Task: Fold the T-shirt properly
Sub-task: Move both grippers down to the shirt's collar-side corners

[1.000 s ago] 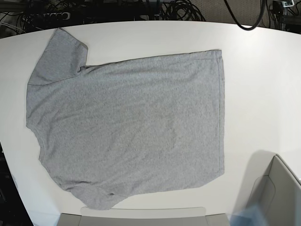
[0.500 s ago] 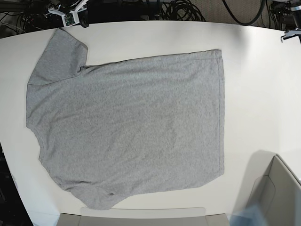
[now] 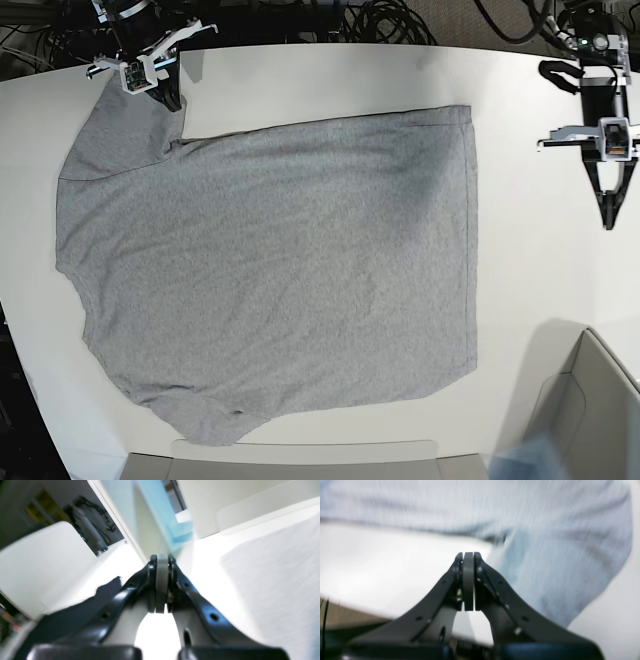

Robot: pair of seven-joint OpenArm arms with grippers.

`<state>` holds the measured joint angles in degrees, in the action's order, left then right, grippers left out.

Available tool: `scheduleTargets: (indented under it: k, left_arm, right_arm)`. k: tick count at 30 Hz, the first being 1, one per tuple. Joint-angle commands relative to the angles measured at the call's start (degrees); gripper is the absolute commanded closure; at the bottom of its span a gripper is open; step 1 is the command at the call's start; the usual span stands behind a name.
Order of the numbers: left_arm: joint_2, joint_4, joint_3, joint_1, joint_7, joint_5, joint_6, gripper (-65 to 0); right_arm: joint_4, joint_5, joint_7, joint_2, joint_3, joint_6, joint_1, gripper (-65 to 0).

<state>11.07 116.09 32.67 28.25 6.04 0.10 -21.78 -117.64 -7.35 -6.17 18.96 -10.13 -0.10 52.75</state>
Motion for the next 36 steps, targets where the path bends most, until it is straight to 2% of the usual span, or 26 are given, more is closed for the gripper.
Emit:
scheduleTargets:
  k: [1, 3, 5, 8, 11, 13, 16, 17, 19, 22, 24, 27, 29, 31, 33, 36]
  left_arm:
    - [-0.5, 1.1, -1.9, -0.3, 1.4, -0.5, 0.2, -0.1]
    - [-2.9, 1.2, -5.5, -2.1, 1.1, -0.5, 0.3, -0.2]
    - [-5.8, 1.2, -9.3, -3.4, 0.9, -0.5, 0.3, -0.2]
    - [-9.3, 1.2, -15.8, -3.5, 0.9, -0.5, 0.3, -0.3]
    - [-11.2, 1.2, -22.3, -3.3, 0.9, -0.4, 0.3, -0.4]
    - [-11.3, 1.2, -25.9, -1.8, 0.9, -0.2, 0.4, -2.0]
    - [-11.0, 1.2, -27.9, -0.3, 0.9, -0.2, 0.4, -7.8]
    - [-10.8, 1.2, -28.0, -0.3, 0.9, -0.1, 0.4, -9.2]
    - [-9.2, 1.2, -28.1, 1.1, 0.9, -0.1, 0.4, -10.0]
    - [-6.7, 1.2, -28.1, 2.5, 0.9, -0.1, 0.4, -10.0]
    - [-5.8, 1.2, -28.1, 3.6, 0.2, -0.1, 0.4, -10.0]
    - [-5.8, 1.2, -28.0, 4.1, -2.6, -0.1, 0.4, -10.0]
    - [-5.8, 1.2, -27.9, 4.1, -3.6, -0.1, 0.4, -10.0]
    - [-5.8, 1.2, -27.9, 4.1, -3.8, -0.1, 0.4, -10.0]
    - [-5.8, 1.1, -28.0, 4.0, -4.1, -0.1, 0.4, -10.0]
    - [-5.8, 1.1, -28.1, 3.8, -4.2, -0.1, 0.4, -10.0]
  right_arm:
    - [-1.0, -0.2, 2.6, 0.1, -0.1, -0.3, -1.1, -0.1]
    - [-1.0, -0.4, 4.3, -0.8, 0.5, -0.4, -4.2, -0.1]
    - [-1.0, -3.3, 4.9, -2.6, 0.9, -0.5, -8.5, -0.2]
    - [-1.0, -11.5, 5.3, -4.4, 0.2, -0.4, -12.5, -0.3]
    - [-1.0, -20.9, 5.3, -4.2, -1.1, -0.2, -13.8, -2.4]
    - [-1.0, -25.3, 5.3, -3.6, -2.4, -0.2, -13.4, -9.1]
    - [-1.0, -31.5, 5.1, -3.1, -6.9, -0.2, -9.4, -22.2]
    - [-1.0, -33.4, 5.2, -2.4, -8.8, -0.2, -7.4, -23.7]
    - [-0.8, -36.6, 4.9, -1.1, -11.7, -0.2, -4.1, -22.5]
    - [0.2, -41.8, 2.7, -1.2, -15.8, 0.4, 0.6, -21.4]
    - [2.9, -45.9, -1.4, -2.0, -19.8, 3.0, 1.0, -21.4]
    - [9.7, -50.4, -7.8, -4.9, -26.9, 9.4, -2.2, -21.3]
    - [13.5, -51.7, -13.7, -5.8, -31.7, 14.6, -4.6, -20.8]
    - [15.6, -51.8, -17.8, -7.0, -35.0, 18.2, -6.5, -19.8]
    - [17.6, -51.8, -20.8, -7.6, -37.4, 19.8, -8.0, -18.7]
    - [22.4, -51.8, -23.1, -7.5, -37.5, 20.0, -9.9, -18.2]
